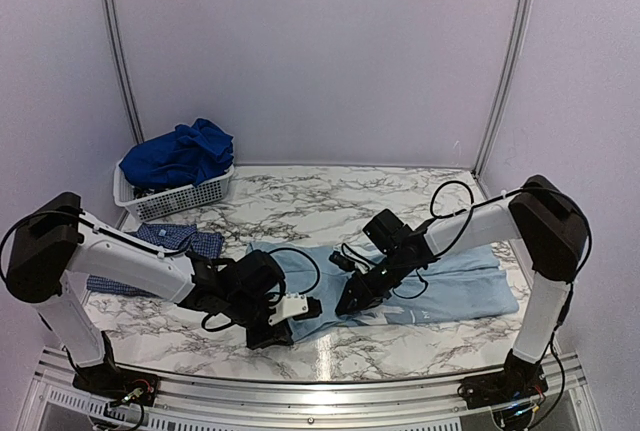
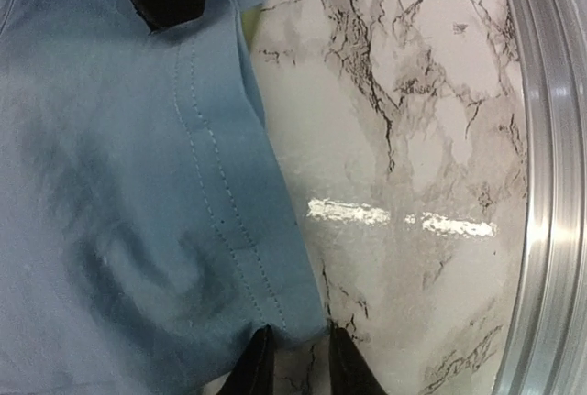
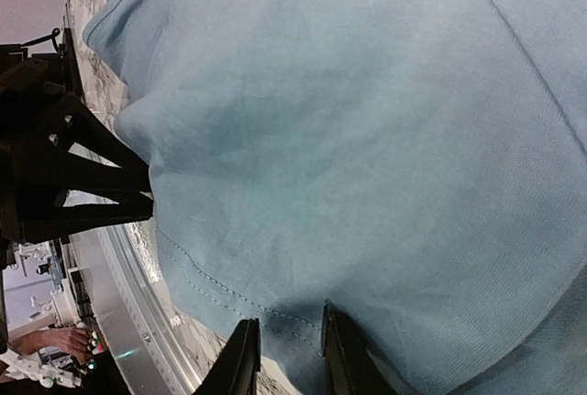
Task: Fold and stack the mixed laundry pile
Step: Fold the 1/3-folded T-shirt at the center of the board.
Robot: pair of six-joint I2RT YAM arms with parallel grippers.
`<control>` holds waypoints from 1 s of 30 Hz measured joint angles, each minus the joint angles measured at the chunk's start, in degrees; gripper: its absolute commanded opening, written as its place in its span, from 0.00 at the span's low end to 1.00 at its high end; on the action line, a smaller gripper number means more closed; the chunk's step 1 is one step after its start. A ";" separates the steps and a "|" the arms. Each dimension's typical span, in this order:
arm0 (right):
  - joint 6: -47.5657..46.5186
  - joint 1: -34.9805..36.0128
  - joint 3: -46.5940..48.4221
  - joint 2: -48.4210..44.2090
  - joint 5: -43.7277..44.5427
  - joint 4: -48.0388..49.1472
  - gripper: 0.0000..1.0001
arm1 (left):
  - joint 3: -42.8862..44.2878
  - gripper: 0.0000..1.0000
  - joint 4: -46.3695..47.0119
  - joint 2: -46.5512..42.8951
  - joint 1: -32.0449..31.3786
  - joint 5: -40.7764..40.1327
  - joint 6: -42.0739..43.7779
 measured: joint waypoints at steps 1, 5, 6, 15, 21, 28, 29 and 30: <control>0.07 0.00 0.00 0.00 0.00 0.26 0.25 | 0.07 0.05 0.24 0.13 -0.04 -0.31 0.28; 0.42 -0.02 -0.31 -0.02 -0.15 0.92 0.25 | 0.11 0.00 0.26 0.02 -0.11 -1.16 0.46; 0.44 0.00 -0.35 -0.04 -0.17 1.01 0.25 | 0.11 0.00 -0.20 -0.28 -0.15 -1.18 0.37; 0.37 0.00 -0.33 -0.59 0.35 0.52 0.29 | 7.89 0.00 -3.76 -3.34 0.92 -0.07 -1.81; 0.46 -1.40 -0.31 -4.55 2.29 -1.92 0.32 | 15.96 0.00 -3.65 0.74 6.12 1.05 -5.11; -0.33 -7.82 0.42 -12.00 4.87 -5.90 0.35 | 23.15 0.00 -3.56 10.47 11.96 -1.86 -10.88; -0.42 -8.74 0.42 -12.68 5.40 -6.45 0.37 | 24.09 0.00 -3.56 11.65 12.50 -2.71 -11.74; -0.66 -10.08 0.42 -13.55 6.12 -7.28 0.38 | 24.72 0.11 -3.58 12.44 12.92 -3.39 -12.50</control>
